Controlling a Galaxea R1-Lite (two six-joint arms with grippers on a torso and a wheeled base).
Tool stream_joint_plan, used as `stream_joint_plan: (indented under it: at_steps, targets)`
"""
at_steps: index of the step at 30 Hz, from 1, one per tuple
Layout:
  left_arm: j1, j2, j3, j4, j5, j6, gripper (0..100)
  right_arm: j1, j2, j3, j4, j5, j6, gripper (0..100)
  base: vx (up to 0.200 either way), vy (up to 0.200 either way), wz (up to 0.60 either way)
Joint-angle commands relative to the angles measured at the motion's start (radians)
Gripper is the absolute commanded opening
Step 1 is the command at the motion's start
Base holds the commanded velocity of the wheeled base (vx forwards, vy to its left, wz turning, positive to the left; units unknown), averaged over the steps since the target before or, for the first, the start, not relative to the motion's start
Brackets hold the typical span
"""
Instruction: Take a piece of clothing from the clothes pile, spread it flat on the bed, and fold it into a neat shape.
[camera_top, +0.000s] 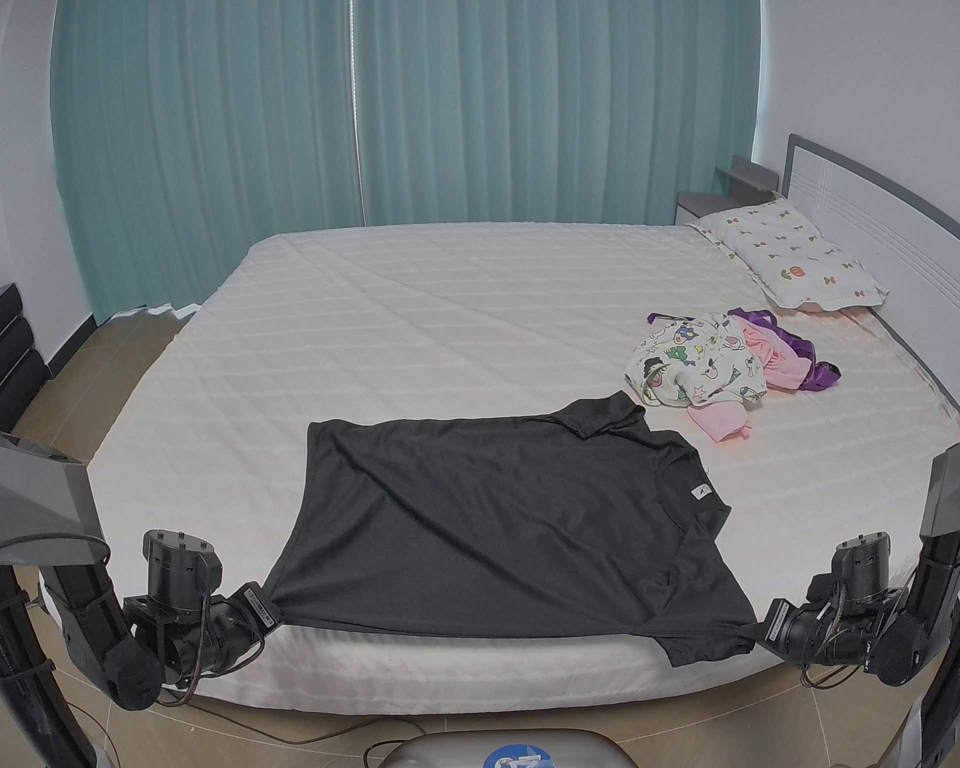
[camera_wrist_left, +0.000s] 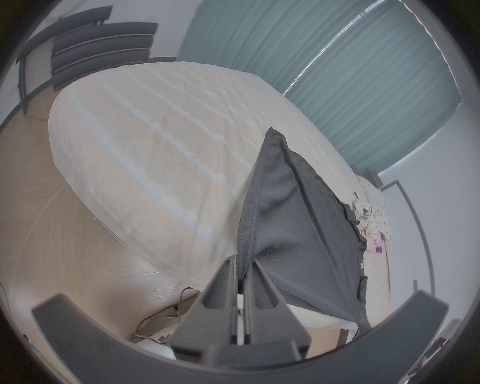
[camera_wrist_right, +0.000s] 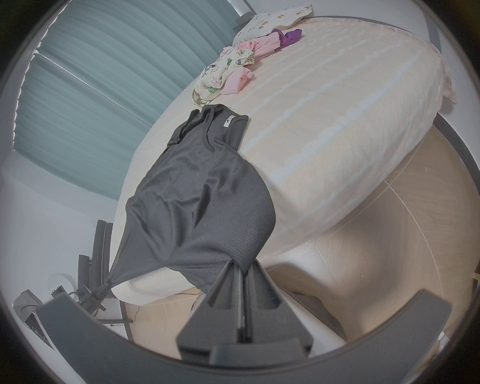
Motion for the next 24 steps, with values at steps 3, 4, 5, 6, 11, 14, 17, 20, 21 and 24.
stream_joint_plan:
  at_steps: [3,4,5,6,11,14,17,20,21,24]
  targets:
    - [-0.006,0.005,0.032,0.004,0.044,0.05,0,0.003,-0.089,0.018,0.095,-0.006,-0.034,0,0.0,0.0,0.0]
    - [-0.007,0.005,0.043,0.007,0.044,0.065,0,0.003,-0.095,0.018,0.112,-0.009,-0.045,0,0.0,0.0,0.0]
    - [-0.009,0.005,0.049,0.012,0.044,0.074,0,0.003,-0.098,0.018,0.115,-0.009,-0.048,0,0.0,0.0,0.0]
    - [-0.01,0.006,0.051,0.013,0.044,0.076,0,0.003,-0.099,0.018,0.115,-0.007,-0.048,0,0.0,0.0,0.0]
    - [-0.026,0.014,0.06,0.067,0.079,0.114,0,0.004,-0.11,0.018,0.118,-0.006,-0.05,0,0.0,0.0,0.0]
    - [-0.032,0.012,0.072,0.084,0.088,0.143,0,0.004,-0.113,0.018,0.127,-0.006,-0.05,0,0.0,0.0,0.0]
    - [-0.061,0.006,0.087,0.087,0.088,0.143,0,0.004,-0.119,0.018,0.129,-0.01,-0.051,0,0.0,0.0,0.0]
    - [-0.072,0.006,0.087,0.086,0.088,0.142,0,-0.008,-0.159,0.018,0.138,-0.01,-0.051,0,0.0,0.0,0.0]
    - [-0.07,0.006,0.086,0.086,0.088,0.142,0,-0.011,-0.175,0.018,0.152,-0.01,-0.054,0,0.0,0.0,0.0]
    - [-0.064,0.003,0.092,0.087,0.088,0.143,0,-0.016,-0.199,0.018,0.219,-0.012,-0.065,0,0.0,0.0,0.0]
